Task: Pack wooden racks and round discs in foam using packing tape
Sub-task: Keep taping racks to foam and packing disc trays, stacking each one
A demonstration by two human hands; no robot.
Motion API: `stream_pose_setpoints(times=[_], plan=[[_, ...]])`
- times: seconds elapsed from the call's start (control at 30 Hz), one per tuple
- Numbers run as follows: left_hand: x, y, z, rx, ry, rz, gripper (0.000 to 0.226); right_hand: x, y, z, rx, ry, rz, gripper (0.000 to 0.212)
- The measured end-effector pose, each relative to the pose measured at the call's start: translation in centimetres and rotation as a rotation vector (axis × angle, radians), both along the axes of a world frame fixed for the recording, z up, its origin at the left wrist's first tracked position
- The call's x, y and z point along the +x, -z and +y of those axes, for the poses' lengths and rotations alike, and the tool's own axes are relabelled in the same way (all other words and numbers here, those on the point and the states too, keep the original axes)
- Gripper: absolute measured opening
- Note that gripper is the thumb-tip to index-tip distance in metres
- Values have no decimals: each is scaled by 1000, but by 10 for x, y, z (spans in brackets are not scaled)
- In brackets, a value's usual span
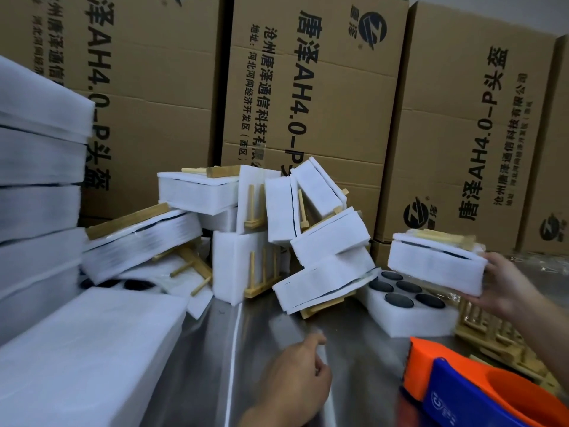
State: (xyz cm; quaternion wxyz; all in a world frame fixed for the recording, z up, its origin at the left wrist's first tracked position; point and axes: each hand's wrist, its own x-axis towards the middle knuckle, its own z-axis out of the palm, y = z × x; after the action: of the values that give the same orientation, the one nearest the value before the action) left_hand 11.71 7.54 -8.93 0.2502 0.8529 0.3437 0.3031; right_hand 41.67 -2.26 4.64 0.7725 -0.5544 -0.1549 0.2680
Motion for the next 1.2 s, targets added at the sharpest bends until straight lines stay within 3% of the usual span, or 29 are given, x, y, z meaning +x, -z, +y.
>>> stream_pose_setpoints(times=[0.37, 0.47, 0.6, 0.7, 0.83, 1.03, 1.1, 1.2], plan=[[3, 1, 1, -35, 11, 4, 41, 11, 25, 12, -566, 0, -329, 41], [2, 0, 1, -40, -5, 7, 42, 9, 26, 19, -703, 100, -537, 46], [1, -2, 3, -111, -1, 23, 42, -6, 4, 30, -941, 190, -869, 36], [0, -5, 4, -157, 20, 17, 40, -37, -13, 37, -1065, 225, -1123, 45], [-4, -10, 1, -187, 6, 1, 34, -121, -33, 47, -627, 112, -1358, 52], [-17, -21, -11, -181, 15, 13, 29, -322, -85, 72, -253, -470, -1517, 60], [-21, -21, -14, -193, 18, 6, 30, -389, -107, 74, -36, -588, -1481, 73], [-33, -26, -20, -157, -33, -40, 29, -474, -136, 68, 236, -772, -1243, 86]])
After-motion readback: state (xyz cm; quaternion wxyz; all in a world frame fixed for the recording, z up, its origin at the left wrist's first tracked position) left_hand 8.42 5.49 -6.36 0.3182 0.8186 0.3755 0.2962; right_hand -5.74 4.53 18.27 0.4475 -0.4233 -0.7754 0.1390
